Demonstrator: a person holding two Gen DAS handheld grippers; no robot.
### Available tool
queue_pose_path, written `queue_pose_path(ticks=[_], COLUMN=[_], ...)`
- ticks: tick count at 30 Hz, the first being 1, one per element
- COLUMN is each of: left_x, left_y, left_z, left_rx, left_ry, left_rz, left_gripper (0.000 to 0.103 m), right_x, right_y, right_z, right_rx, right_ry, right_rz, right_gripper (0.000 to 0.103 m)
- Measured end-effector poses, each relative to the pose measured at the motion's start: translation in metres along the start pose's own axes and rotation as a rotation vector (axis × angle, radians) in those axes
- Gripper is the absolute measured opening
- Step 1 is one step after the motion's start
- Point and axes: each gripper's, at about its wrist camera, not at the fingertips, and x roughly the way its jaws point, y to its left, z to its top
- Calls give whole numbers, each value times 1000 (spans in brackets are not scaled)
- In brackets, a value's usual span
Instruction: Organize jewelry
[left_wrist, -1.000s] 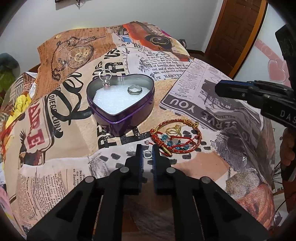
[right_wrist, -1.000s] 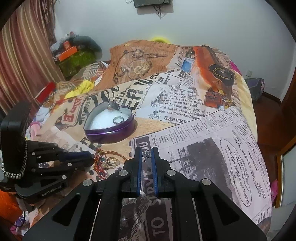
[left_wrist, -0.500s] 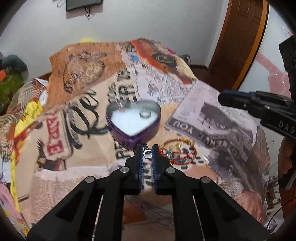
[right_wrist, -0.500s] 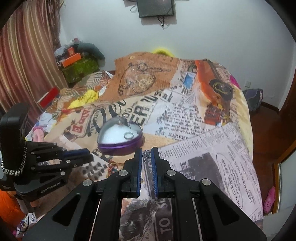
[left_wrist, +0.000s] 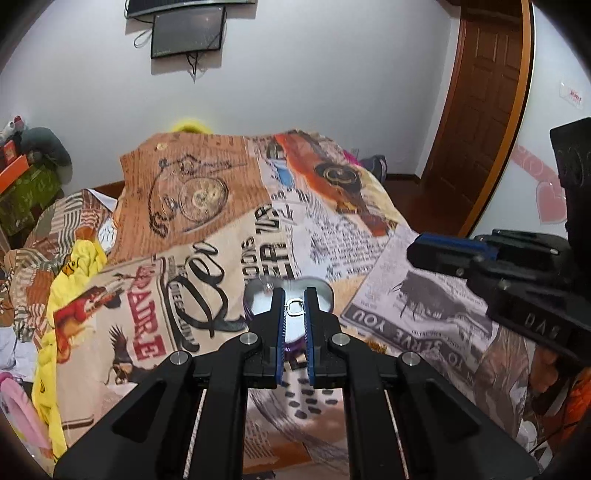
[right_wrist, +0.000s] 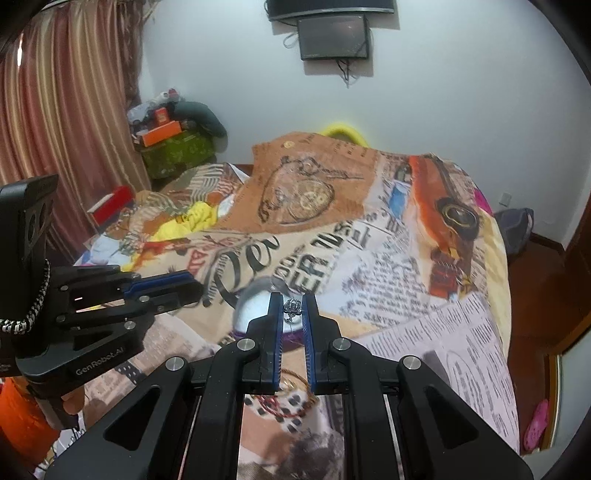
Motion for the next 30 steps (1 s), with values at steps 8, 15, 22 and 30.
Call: queue_pose_path(ticks=[8,15,22,30], left_x=[0,16,47,81], left_y=[13,25,34,39], left_z=[10,10,4,-2], left_rx=[-23,-43,-64,-87], left_ry=[-37,-22,37,113], left_rz=[9,3,-30,-77], left_gripper=[8,8,8,8], right_x=[14,39,67,97], right_y=[15,15,11,7], right_z=[13,15,9,-5], right_rx=[-27,-9,4,6], right_ry=[-19,15,88,180], right_rz=[30,48,59,81], right_gripper=[9,9,9,9])
